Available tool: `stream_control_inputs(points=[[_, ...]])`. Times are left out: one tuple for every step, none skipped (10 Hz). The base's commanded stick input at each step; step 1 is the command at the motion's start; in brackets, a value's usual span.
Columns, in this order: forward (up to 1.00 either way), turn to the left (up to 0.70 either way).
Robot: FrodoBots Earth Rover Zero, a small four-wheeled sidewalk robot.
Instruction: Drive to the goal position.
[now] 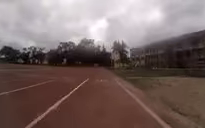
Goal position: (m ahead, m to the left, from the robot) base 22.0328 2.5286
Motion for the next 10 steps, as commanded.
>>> stream_control_inputs(points=[[0.70,0.00],[0.70,0.00],[0.70,0.00],[0.70,0.00],[0.70,0.00],[0.70,0.00],[0.70,0.00],[0.70,0.00],[0.70,0.00],[0.70,0.00]])
